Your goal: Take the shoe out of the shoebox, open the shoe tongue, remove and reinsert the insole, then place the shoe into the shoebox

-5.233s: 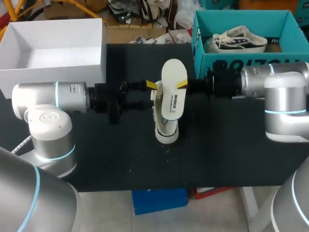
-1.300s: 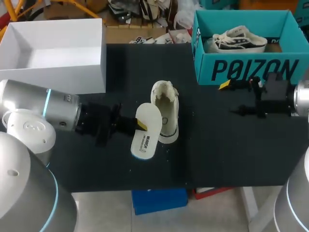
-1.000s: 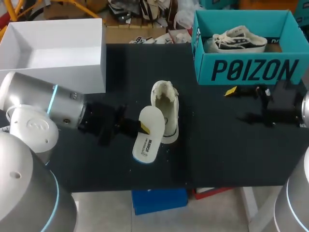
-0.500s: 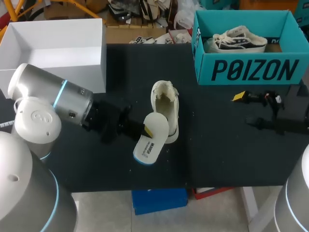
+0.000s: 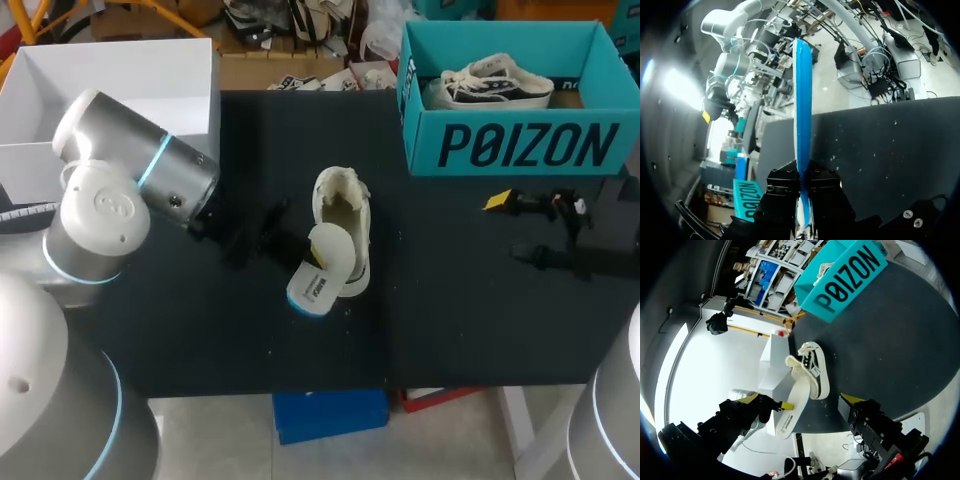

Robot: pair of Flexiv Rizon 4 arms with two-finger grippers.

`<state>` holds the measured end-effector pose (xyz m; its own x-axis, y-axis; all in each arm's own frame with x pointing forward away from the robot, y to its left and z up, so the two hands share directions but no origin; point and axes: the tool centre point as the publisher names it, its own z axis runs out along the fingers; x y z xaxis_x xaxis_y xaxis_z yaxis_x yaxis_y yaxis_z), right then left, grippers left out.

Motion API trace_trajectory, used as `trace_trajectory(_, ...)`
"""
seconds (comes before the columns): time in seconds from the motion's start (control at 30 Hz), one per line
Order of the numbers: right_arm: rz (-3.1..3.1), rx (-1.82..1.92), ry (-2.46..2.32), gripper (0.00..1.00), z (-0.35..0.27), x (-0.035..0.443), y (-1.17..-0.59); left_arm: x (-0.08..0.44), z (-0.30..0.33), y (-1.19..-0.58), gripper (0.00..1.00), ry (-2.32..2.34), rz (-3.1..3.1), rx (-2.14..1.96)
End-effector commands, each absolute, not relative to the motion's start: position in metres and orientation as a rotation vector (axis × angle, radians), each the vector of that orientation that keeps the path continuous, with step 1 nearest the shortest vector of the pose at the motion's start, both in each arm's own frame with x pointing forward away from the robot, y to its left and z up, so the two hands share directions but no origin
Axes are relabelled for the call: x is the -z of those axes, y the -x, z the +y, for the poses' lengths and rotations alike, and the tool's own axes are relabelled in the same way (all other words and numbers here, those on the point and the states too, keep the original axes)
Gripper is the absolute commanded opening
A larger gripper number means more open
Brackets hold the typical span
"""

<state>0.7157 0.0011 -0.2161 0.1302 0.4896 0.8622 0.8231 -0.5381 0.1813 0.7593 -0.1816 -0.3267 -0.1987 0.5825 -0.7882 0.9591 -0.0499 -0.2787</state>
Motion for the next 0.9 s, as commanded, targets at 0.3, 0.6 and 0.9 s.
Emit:
trace_trajectory(0.3,-1.273,1.369,2.079,1.0,0.002,0.216,-0.717,0.34,-0.205,-0.801,0.0,-1.756,1.848,1.144)
trace_trajectory(0.6,-1.273,1.369,2.079,1.0,0.002,0.216,-0.717,0.344,-0.212,-0.82,0.0,-1.762,1.862,1.099)
trace_trajectory(0.9,-1.273,1.369,2.079,1.0,0.002,0.216,-0.717,0.353,-0.217,-0.838,0.0,-1.724,1.902,1.0)
